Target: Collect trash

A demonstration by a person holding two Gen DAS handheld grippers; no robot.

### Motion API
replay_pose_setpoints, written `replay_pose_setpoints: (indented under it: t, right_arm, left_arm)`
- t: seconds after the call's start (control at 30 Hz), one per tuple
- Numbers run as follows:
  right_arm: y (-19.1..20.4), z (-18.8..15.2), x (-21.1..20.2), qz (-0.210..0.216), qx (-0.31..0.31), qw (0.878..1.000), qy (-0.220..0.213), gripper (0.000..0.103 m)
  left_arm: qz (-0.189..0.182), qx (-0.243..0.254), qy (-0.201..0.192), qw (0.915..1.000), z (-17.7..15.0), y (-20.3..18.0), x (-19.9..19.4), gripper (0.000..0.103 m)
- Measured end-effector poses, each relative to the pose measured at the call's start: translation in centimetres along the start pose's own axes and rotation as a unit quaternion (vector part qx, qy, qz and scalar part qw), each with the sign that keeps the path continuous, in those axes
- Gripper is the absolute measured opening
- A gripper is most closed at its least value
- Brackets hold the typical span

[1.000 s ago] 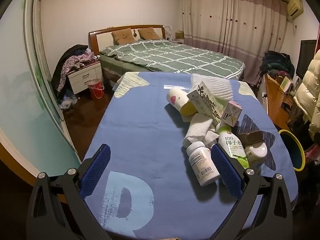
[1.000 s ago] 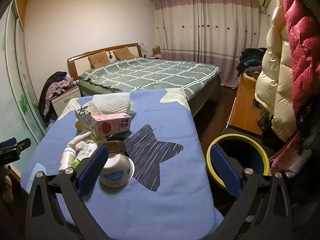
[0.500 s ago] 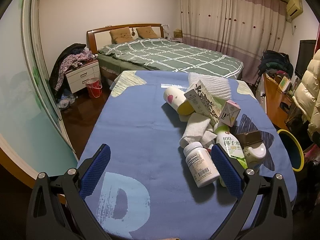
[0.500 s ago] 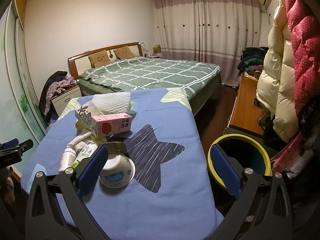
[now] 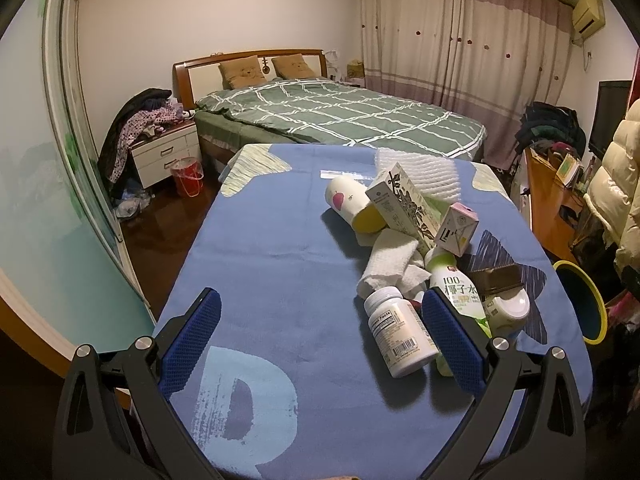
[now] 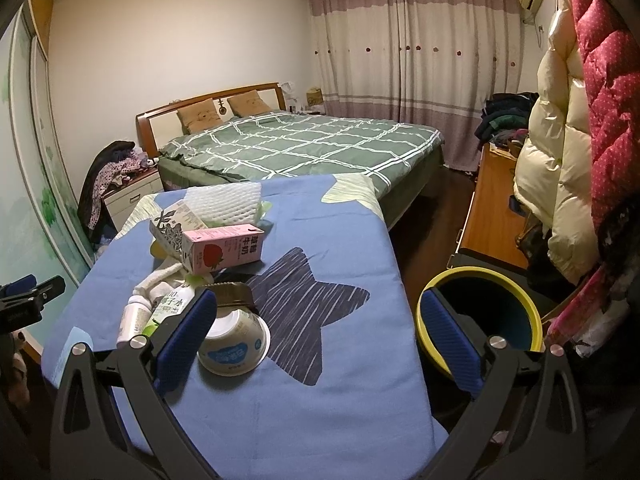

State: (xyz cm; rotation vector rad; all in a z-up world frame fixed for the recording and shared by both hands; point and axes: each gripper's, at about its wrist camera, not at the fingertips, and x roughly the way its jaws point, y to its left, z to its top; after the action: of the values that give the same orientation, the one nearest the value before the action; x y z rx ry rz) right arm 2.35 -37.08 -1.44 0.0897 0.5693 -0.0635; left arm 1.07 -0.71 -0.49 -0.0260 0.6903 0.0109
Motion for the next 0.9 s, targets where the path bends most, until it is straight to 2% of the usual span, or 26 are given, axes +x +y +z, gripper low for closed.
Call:
replay_pose_setpoints:
  t: [0.9]
  right_arm:
    - [0.2,-0.2,0.0,0.0,0.004,1.0,0.0,0.097]
  left_arm:
    - [-0.004,0.003,-0.003,1.0,0.0,-0.2,-0.8,0.099]
